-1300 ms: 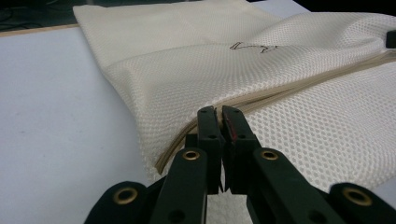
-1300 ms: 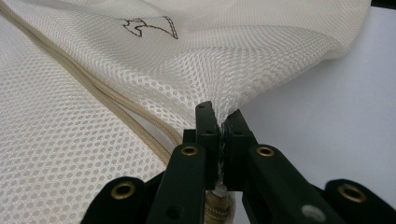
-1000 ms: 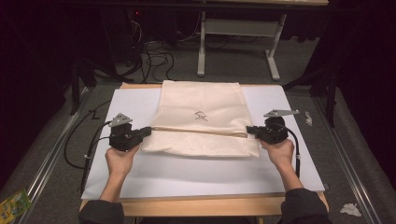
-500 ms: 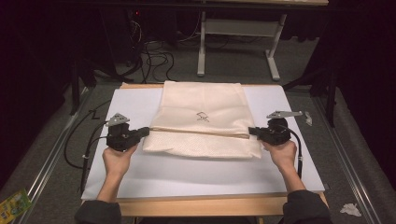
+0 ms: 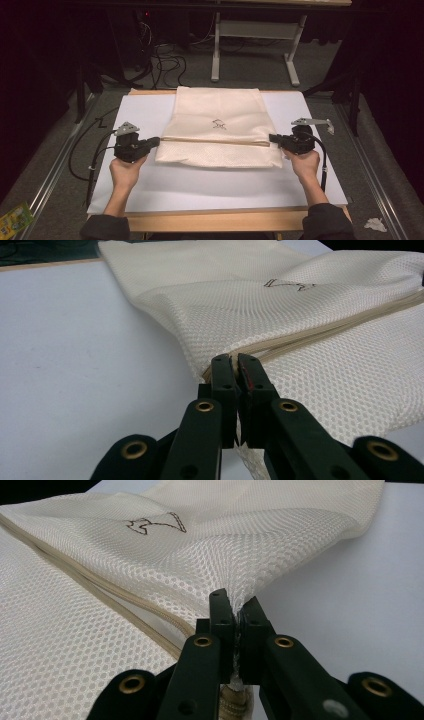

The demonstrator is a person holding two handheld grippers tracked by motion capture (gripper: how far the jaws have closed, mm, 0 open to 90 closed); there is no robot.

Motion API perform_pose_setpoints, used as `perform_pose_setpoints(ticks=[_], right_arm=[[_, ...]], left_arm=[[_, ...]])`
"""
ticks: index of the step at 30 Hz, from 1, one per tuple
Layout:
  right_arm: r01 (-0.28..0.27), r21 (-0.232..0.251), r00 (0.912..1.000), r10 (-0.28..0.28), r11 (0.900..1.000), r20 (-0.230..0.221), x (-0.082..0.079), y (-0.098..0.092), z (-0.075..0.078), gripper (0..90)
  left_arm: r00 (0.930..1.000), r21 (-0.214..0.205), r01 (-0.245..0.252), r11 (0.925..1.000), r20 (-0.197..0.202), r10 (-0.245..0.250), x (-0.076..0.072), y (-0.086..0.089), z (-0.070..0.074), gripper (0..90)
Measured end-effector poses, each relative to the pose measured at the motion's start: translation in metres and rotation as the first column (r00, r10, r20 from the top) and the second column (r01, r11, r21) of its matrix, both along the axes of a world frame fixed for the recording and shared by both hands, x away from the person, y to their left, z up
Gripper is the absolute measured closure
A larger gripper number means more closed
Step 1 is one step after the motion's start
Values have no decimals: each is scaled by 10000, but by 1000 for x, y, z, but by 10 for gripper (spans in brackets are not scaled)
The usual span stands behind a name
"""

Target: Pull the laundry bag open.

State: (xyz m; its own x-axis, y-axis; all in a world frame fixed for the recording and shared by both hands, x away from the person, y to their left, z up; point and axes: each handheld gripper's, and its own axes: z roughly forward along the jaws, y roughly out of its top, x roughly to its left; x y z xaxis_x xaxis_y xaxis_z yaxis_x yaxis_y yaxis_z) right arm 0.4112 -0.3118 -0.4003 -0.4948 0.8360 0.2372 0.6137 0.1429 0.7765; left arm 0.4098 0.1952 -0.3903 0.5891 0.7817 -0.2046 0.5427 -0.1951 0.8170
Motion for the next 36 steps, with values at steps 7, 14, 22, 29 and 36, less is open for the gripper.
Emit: perform_pose_setpoints(ticks=[7, 14, 22, 29, 36], right_arm=[[97, -113, 9999, -96, 9999, 41, -4, -7, 2, 892], [151, -296, 9999, -149, 9994, 80, -4, -6, 1, 891], [349, -453, 9993, -353, 9984, -96, -5, -8, 0, 890], [396, -329, 9990, -403, 9987, -218, -6, -8, -6, 886], [356, -658, 9980, -389, 9972, -498, -7, -6, -20, 885]], left_arm=[[9999, 125, 52, 9999, -166, -50, 1, -5, -2, 873], [9997, 106, 159, 9998, -177, -157, 0, -5, -1, 873], [9993, 165, 300, 9994, -232, -296, -1, -11, -4, 872], [9985, 604, 421, 9973, -367, -400, -3, -14, -6, 871], [9984, 811, 452, 9957, -377, -423, -2, -18, -12, 871]])
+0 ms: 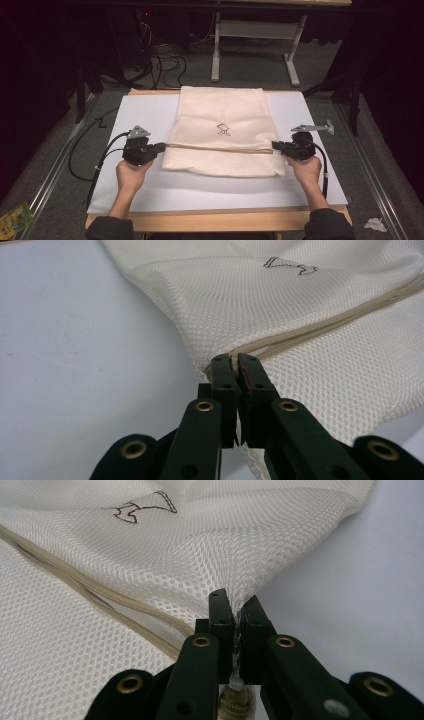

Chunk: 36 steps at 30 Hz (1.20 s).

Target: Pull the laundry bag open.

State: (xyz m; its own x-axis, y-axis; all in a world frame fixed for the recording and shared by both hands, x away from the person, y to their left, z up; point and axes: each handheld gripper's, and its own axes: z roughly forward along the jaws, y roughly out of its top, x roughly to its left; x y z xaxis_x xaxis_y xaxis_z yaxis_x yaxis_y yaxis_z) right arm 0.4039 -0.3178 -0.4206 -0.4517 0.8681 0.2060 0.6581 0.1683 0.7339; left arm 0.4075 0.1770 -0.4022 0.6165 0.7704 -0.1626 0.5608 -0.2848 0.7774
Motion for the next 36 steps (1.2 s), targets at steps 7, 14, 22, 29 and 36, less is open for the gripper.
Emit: perform_pose_setpoints(ticks=[7, 14, 22, 29, 36], right_arm=[[171, -276, 9998, -174, 9995, -118, -1, 4, -9, 881], [172, -353, 9992, -184, 9992, -361, -4, 4, -16, 876], [204, -537, 9980, -235, 9984, -587, -4, 5, -26, 874], [223, -711, 9981, -262, 9972, -552, -5, 5, -31, 864], [172, -1018, 9983, -228, 9947, -543, -6, 7, -33, 848]], left_arm=[[9996, -123, 79, 9999, -282, -82, 1, -3, -7, 870], [9989, -128, 48, 9999, -460, -54, -1, -4, -10, 870], [9975, 282, 106, 9995, -699, -86, -2, -7, -19, 869], [9971, 358, -7, 9994, -758, 34, -4, -10, -29, 867], [9954, 315, 16, 9995, -960, 14, -3, -8, -38, 865]])
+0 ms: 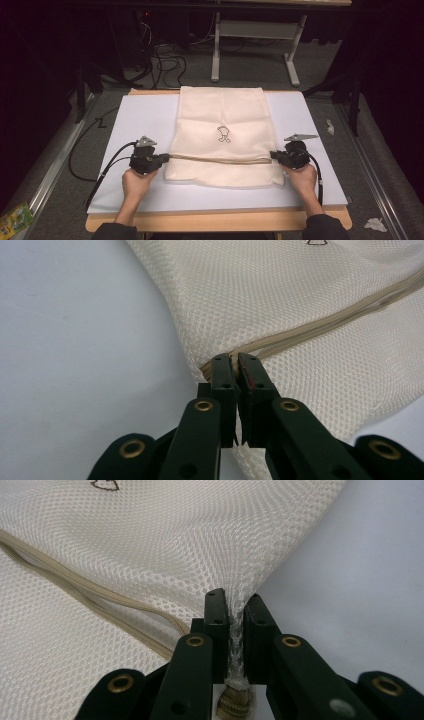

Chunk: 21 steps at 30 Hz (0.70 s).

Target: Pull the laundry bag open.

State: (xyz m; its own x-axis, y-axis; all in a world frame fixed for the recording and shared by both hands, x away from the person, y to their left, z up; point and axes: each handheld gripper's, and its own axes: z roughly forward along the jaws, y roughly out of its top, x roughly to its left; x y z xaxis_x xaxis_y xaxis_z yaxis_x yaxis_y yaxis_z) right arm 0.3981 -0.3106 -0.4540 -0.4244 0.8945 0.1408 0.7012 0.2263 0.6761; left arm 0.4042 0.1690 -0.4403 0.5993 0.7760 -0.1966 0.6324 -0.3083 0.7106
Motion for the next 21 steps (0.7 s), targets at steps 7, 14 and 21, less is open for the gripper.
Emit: perform_pose_setpoints(ticks=[7, 14, 21], right_arm=[[13, -194, 9998, -17, 9998, -182, -1, 1, -4, 814], [62, -253, 9996, -69, 9997, -280, 0, 1, -7, 749], [17, -305, 10000, -19, 9995, -50, -3, 0, -5, 647]], left_arm=[[9998, 105, -72, 9999, -197, 74, 2, -2, -10, 860], [9997, 221, -36, 9997, -228, 41, 2, -4, -14, 849], [9998, -223, 146, 9996, 161, -143, 0, -2, -12, 746]])
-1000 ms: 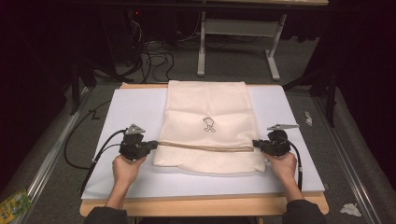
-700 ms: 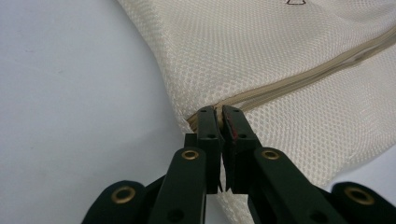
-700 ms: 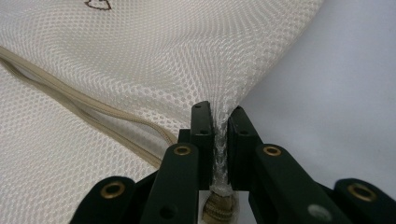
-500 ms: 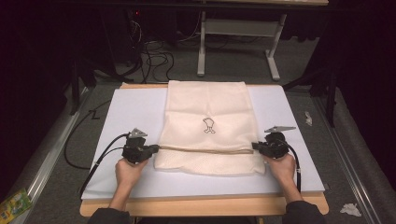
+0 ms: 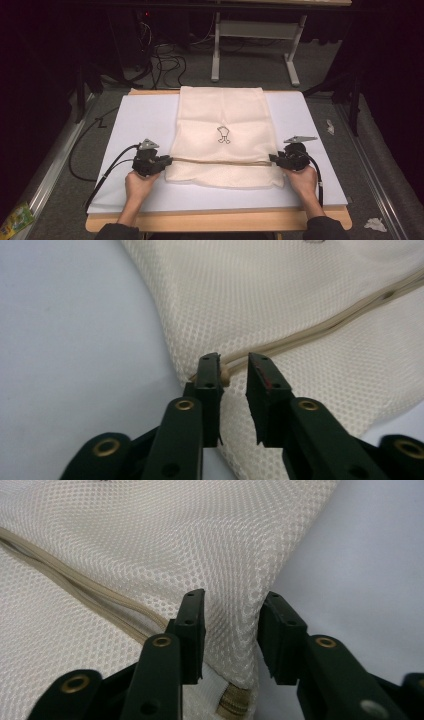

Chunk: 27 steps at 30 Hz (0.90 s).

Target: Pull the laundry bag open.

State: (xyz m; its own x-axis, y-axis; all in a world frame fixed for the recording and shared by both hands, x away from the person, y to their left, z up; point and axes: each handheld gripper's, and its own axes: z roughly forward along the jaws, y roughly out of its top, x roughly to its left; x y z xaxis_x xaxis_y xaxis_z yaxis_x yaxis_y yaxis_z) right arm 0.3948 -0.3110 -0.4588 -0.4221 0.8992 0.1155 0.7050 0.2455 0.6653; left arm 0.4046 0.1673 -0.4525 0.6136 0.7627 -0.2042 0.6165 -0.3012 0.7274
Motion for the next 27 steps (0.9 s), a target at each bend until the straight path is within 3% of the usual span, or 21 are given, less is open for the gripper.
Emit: perform_pose_setpoints(ticks=[4, 11, 13, 17, 23, 27], right_arm=[[82, -25, 9995, -81, 10000, 296, 0, -3, 3, 601], [464, 202, 9968, -477, 9987, 645, -6, -14, 11, 545], [516, 447, 9954, -550, 9977, 782, -8, -19, 13, 557], [587, 707, 9900, -672, 9958, 1243, -13, -27, 19, 619], [739, 1213, 9830, -928, 9899, 1586, -19, -36, 21, 658], [866, 1422, 9785, -1110, 9860, 1739, -21, -42, 20, 662]], left_arm=[[9992, -164, -129, 9998, 373, 135, -1, 6, 6, 659], [9941, -550, -380, 9978, 993, 433, -2, 13, 13, 596], [9919, -786, -454, 9959, 1147, 543, -2, 15, 15, 585], [9839, -863, -564, 9947, 1642, 700, -6, 22, 20, 580], [9801, -975, -752, 9924, 1759, 916, -6, 28, 21, 571], [9739, -1071, -1029, 9889, 1912, 1221, -7, 35, 20, 560]])
